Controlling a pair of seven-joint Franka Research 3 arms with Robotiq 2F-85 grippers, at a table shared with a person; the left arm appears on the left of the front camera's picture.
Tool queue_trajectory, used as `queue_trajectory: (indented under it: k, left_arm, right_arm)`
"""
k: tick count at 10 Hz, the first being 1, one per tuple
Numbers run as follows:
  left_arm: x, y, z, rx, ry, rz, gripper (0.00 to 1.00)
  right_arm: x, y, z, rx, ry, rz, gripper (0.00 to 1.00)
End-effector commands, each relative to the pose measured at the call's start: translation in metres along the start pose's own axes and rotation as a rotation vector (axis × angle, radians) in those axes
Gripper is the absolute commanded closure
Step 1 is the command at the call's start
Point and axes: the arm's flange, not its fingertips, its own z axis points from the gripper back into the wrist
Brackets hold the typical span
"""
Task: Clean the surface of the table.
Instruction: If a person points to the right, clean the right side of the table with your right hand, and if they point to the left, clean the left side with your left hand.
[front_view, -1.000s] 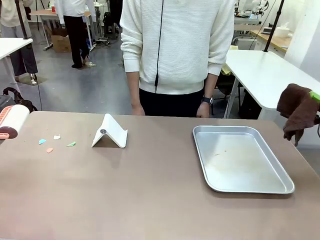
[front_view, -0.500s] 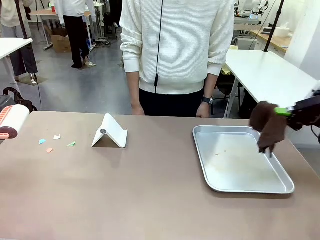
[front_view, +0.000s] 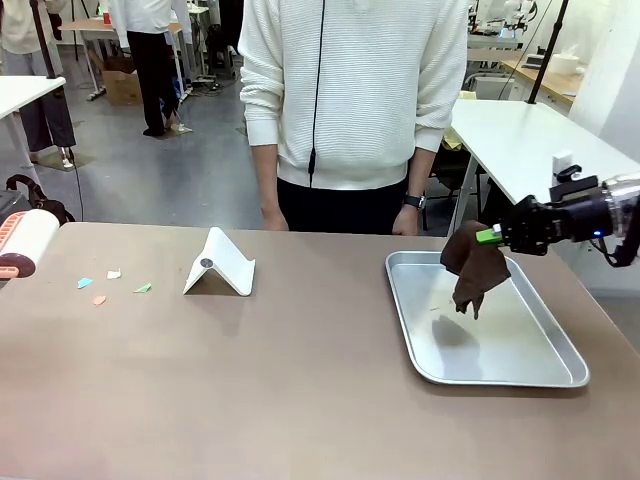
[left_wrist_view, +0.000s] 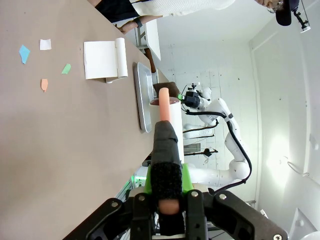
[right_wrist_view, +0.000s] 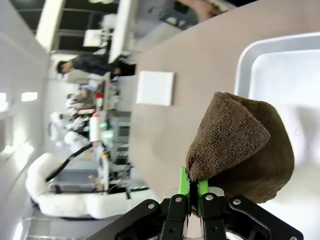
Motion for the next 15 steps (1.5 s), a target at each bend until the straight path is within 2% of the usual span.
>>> queue_trajectory:
  k: [1, 2, 4, 7, 10, 12, 15]
  left_arm:
    - [-0.003, -0.003, 0.000, -0.007, 0.007, -0.017, 0.78]
    - [-0.003, -0.003, 0.000, -0.007, 0.007, -0.017, 0.78]
    - [-0.003, -0.003, 0.000, -0.007, 0.007, -0.017, 0.78]
    - [-0.003, -0.003, 0.000, -0.007, 0.007, -0.017, 0.78]
    - [-0.003, -0.003, 0.000, -0.007, 0.007, -0.017, 0.78]
    - [-0.003, -0.003, 0.000, -0.007, 0.007, -0.017, 0.78]
    - [-0.003, -0.003, 0.000, -0.007, 0.007, -0.017, 0.78]
  right_arm:
    - [0.019, 0.004, -0.017, -0.179, 0.018, -0.015, 0.93]
    - [0.029, -0.001, -0.024, -0.233, 0.052, -0.024, 0.93]
    - [0.043, -0.016, -0.037, -0.359, 0.030, -0.016, 0.93]
    - [0.051, -0.032, -0.062, -0.464, 0.034, -0.023, 0.93]
    - [0.045, -0.044, -0.109, -0.483, 0.152, -0.026, 0.93]
    - [0.037, -0.047, -0.130, -0.519, 0.192, -0.026, 0.93]
    - [0.025, -0.035, -0.146, -0.471, 0.257, 0.001, 0.93]
